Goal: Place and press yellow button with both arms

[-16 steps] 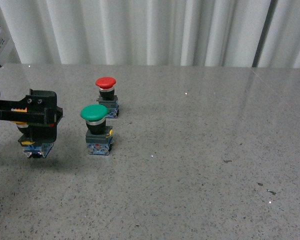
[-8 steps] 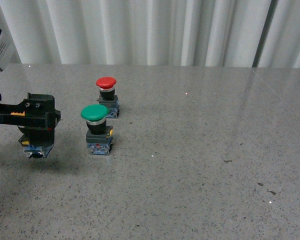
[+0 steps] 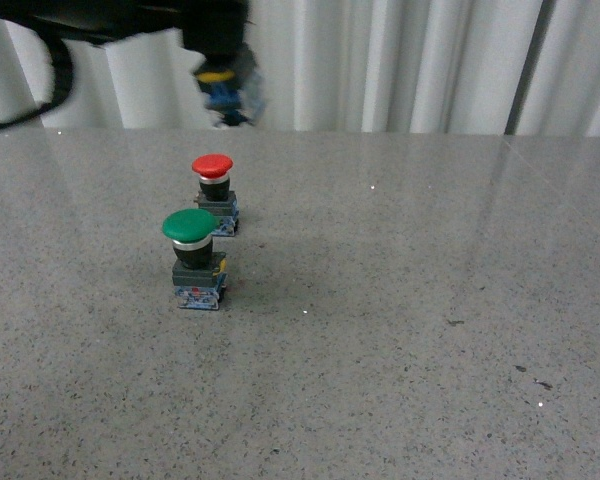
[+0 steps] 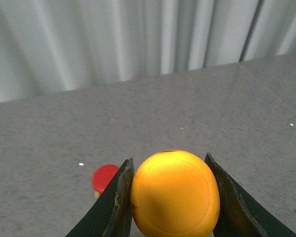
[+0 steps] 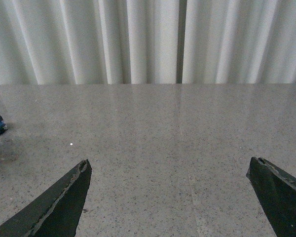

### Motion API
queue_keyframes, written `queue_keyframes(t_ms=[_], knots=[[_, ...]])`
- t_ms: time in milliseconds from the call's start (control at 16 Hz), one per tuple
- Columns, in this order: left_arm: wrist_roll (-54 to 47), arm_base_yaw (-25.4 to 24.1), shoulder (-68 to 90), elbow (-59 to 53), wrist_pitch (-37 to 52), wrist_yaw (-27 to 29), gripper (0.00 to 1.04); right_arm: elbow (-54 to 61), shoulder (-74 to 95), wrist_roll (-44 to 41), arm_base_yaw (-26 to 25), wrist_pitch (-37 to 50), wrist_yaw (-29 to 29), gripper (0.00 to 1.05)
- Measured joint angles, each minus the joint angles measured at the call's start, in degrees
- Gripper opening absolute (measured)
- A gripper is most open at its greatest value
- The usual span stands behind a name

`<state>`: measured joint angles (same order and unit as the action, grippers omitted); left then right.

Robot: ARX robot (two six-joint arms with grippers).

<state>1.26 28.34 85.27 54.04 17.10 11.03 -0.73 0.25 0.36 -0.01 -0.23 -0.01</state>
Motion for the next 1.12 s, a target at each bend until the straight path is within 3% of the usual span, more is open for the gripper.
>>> queue_keyframes(t_ms=[312,812,875,1125], knots=[[8.5,6.8,12.4,3.8,0.4,3.5,0.34,0.0,0.0,0.0,0.0,0.0,0.0,0.98],[17.2,9.1,21.7,5.5,0.9,5.6,0.34,0.0,0.0,0.0,0.0,0.0,0.0,0.98],[18.0,9.4,21.7,5.6,0.7,5.6,0.38,0.0,0.0,0.0,0.0,0.0,0.0,0.98],[18.3,9.6,21.7,5.9,0.5,5.8,0.75,0.0,0.0,0.0,0.0,0.0,0.0,0.98]])
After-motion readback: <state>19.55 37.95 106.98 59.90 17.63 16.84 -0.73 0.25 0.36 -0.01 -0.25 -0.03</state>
